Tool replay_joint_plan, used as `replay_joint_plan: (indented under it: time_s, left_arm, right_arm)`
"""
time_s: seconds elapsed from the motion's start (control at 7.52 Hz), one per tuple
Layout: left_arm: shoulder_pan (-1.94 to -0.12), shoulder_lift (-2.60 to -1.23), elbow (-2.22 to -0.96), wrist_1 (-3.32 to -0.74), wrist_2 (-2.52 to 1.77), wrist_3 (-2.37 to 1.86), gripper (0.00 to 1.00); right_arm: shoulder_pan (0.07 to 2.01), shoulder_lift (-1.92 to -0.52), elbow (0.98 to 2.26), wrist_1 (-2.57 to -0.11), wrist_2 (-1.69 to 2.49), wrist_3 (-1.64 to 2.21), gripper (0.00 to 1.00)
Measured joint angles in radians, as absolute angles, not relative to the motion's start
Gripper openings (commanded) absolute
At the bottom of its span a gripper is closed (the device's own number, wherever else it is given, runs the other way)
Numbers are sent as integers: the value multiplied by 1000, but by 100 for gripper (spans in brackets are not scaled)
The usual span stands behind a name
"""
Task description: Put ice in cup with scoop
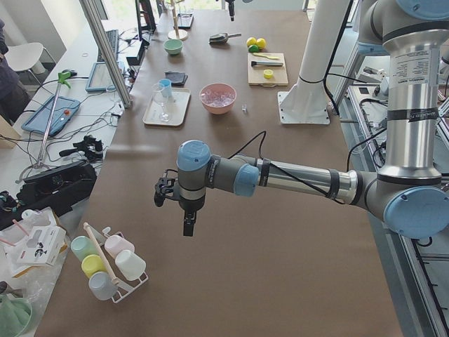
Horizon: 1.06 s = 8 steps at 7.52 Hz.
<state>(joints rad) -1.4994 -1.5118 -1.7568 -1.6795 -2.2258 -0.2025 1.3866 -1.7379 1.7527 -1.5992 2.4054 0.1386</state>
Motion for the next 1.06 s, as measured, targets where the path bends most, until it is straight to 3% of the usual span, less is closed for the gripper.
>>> replay_joint_plan:
  time_s: [0.4, 1.06]
  left_arm:
    - [-1499, -1513, -1752, -1680, -2225, -202, 99]
    - [-1499, -1518, -1746, -1680, -2224, -202, 99]
  right_arm:
    - [1515, -1750, 1807, -1807, 2377, -75, 99]
    - [1555, -1758, 1807, -1841, 2313, -163, 100]
